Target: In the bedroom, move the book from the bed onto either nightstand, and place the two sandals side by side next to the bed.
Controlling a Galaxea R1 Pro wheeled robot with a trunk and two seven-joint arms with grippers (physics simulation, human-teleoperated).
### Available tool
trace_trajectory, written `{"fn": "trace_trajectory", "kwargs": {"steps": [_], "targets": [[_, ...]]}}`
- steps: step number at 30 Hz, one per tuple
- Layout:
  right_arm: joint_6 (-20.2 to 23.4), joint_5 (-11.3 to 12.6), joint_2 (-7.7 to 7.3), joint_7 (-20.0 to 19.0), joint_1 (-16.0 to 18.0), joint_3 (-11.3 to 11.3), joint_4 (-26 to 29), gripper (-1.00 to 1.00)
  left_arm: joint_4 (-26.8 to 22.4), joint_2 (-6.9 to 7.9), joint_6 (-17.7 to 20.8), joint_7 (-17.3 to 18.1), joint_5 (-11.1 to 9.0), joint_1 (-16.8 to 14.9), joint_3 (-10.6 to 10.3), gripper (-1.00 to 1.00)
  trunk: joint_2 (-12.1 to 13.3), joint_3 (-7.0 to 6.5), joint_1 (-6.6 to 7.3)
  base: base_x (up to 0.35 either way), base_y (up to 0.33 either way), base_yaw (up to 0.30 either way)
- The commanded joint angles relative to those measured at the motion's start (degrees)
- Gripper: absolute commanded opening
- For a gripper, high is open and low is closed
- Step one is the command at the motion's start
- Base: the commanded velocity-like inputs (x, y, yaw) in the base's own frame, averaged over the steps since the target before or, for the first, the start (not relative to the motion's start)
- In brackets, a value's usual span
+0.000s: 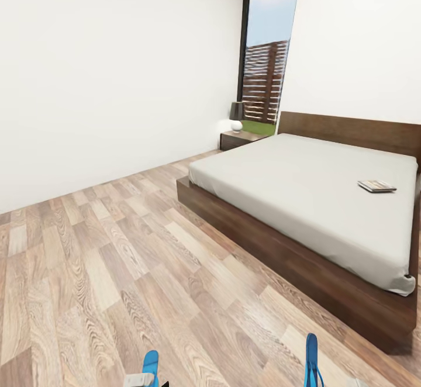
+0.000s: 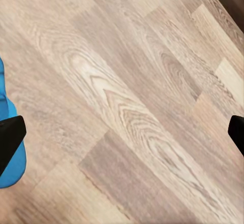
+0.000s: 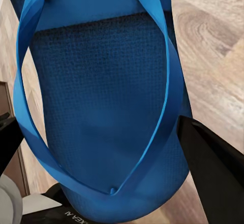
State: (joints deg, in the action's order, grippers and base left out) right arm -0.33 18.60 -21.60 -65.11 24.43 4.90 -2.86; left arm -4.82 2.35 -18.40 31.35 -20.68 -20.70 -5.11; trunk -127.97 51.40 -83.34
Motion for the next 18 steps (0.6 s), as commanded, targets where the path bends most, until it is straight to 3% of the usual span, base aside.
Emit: {"fn": "trace_trajectory", "kwargs": {"steps": [1,9,11,13,15,16,17,18], "targets": [[-0.02,-0.24,-0.02,-0.20,0.09,0.46,-0.22,-1.00,0.07,0.02,-0.24,0.18,-0.50,-0.04,-0.48,1.00,-0.02,0.05,0.01,0.003,0.000,0.000],[-0.02,-0.24,-0.02,-0.22,0.09,0.46,-0.22,-1.00,-1.05,0.27,-0.11,0.09,-0.52,-0.04,-0.44,1.00,-0.02,0.05,0.01,0.000,0.000,0.000],[-0.02,-0.24,0.00,-0.24,0.09,0.46,-0.21,-1.00,-4.86,0.51,1.18,-0.99,-0.54,-0.10,-0.43,1.00,-0.02,0.05,0.01,0.000,0.000,0.000],[-0.02,-0.24,-0.01,-0.24,0.09,0.46,-0.21,-1.00,-9.79,0.74,5.04,-3.60,-0.52,-0.21,-0.43,1.00,-0.02,0.05,0.01,0.000,0.000,0.000],[-0.02,-0.24,-0.02,-0.22,0.09,0.46,-0.21,-1.00,-18.28,0.93,13.52,-10.83,-0.47,-0.44,-0.43,1.00,-0.02,0.05,0.01,0.000,0.000,0.000],[-0.02,-0.24,-0.02,-0.22,0.09,0.46,-0.21,-1.00,-20.48,0.96,15.67,-13.28,-0.46,-0.49,-0.43,1.00,-0.02,0.05,0.01,0.000,0.000,0.000],[-0.02,-0.24,-0.02,-0.21,0.09,0.46,-0.22,-1.00,-26.63,1.00,20.55,-21.04,-0.39,-0.59,-0.43,1.00,-0.02,0.05,0.01,0.000,0.000,0.000],[-0.02,-0.24,-0.02,-0.20,0.09,0.46,-0.22,-1.00,-30.32,0.99,22.47,-26.05,-0.35,-0.64,-0.43,1.00,-0.02,0.05,0.01,0.000,0.000,0.000]]}}
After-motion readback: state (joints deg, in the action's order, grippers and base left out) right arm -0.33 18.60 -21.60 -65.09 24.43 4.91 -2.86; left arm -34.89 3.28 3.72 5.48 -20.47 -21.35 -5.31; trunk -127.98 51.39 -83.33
